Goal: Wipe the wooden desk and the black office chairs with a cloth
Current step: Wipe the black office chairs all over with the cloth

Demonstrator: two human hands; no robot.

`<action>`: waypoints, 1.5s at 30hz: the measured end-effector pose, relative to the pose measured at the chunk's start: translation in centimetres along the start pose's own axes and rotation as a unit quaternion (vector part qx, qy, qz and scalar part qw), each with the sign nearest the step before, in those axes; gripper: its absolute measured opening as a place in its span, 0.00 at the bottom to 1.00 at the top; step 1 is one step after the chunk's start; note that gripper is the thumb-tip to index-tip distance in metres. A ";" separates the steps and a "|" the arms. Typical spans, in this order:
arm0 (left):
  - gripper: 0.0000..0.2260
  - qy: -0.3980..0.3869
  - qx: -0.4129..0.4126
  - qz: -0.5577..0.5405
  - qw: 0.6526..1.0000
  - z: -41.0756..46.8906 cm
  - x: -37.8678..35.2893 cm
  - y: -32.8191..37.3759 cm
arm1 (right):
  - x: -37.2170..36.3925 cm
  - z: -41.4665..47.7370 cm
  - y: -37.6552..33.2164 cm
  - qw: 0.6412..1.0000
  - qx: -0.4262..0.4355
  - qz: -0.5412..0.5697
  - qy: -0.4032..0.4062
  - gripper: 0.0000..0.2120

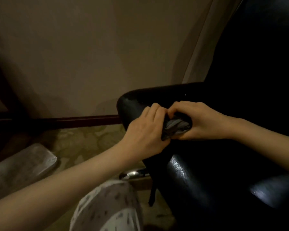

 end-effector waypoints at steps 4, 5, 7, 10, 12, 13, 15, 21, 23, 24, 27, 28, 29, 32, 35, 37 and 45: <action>0.21 -0.044 0.019 -0.017 0.999 -2.0 -1.7 0.9 | -2.1 -2.2 0.3 1.000 0.004 0.006 0.011 0.23; 0.22 -0.058 0.024 -0.029 0.998 -1.9 -1.6 0.7 | -2.0 -2.1 0.1 1.000 0.005 -0.001 0.011 0.25; 0.25 -0.088 0.036 -0.064 0.993 -2.0 -0.9 0.8 | -1.4 -2.3 -0.3 1.000 0.001 -0.006 -0.015 0.31; 0.23 -0.082 0.016 -0.105 0.991 -3.1 0.2 1.4 | -1.2 -3.7 0.3 0.994 -0.026 -0.023 -0.101 0.29; 0.22 -0.094 -0.001 -0.117 0.989 -4.2 0.2 2.0 | -1.9 -4.6 0.6 0.988 -0.021 -0.050 -0.141 0.25; 0.21 -0.109 0.007 -0.123 0.986 -4.6 -0.1 1.8 | -2.3 -4.5 0.8 0.988 -0.020 -0.043 -0.148 0.24; 0.18 -0.121 0.054 -0.144 0.981 -4.6 -0.8 0.3 | -2.7 -3.5 1.0 0.991 -0.016 -0.007 -0.136 0.23; 0.12 -0.106 0.196 -0.225 0.949 -2.9 -3.1 -6.2 | -3.1 2.6 3.8 0.995 -0.013 0.005 -0.101 0.22; 0.11 -0.094 0.219 -0.250 0.938 -2.0 -4.1 -8.1 | -3.3 4.8 4.8 0.995 -0.026 0.011 -0.098 0.21; 0.11 -0.095 0.230 -0.259 0.933 -1.6 -4.7 -8.9 | -3.3 5.7 5.4 0.995 -0.033 0.017 -0.098 0.21; 0.12 -0.096 0.239 -0.270 0.928 -0.5 -6.3 -10.6 | -3.3 7.5 7.1 0.993 -0.053 0.024 -0.104 0.21; 0.12 -0.098 0.238 -0.273 0.927 -0.2 -6.7 -11.0 | -3.3 7.8 7.5 0.992 -0.058 0.027 -0.104 0.21; 0.12 -0.101 0.233 -0.277 0.927 0.0 -7.0 -11.3 | -3.3 8.0 7.9 0.992 -0.063 0.032 -0.101 0.21; 0.12 -0.099 0.230 -0.294 0.923 0.8 -8.2 -12.6 | -3.5 9.0 9.1 0.991 -0.079 0.052 -0.093 0.21; 0.13 -0.110 0.233 -0.297 0.919 1.3 -9.1 -13.5 | -3.5 9.7 10.2 0.990 -0.098 0.071 -0.075 0.21; 0.14 -0.140 0.235 -0.301 0.913 1.9 -9.3 -13.9 | -3.8 10.0 10.7 0.987 -0.111 0.088 -0.077 0.21; 0.28 -0.248 0.266 -0.261 0.894 3.8 -9.4 -14.2 | -3.8 10.5 12.0 0.969 -0.174 0.143 -0.105 0.23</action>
Point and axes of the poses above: each hand's wrist, its own z-axis towards the middle knuckle, its own x-axis out of the back of the hand, y = z × x, the point moved 7 cm from there along z, towards the middle knuckle, and after that the axes turned 1 degree about z, right-handed, at the moved point
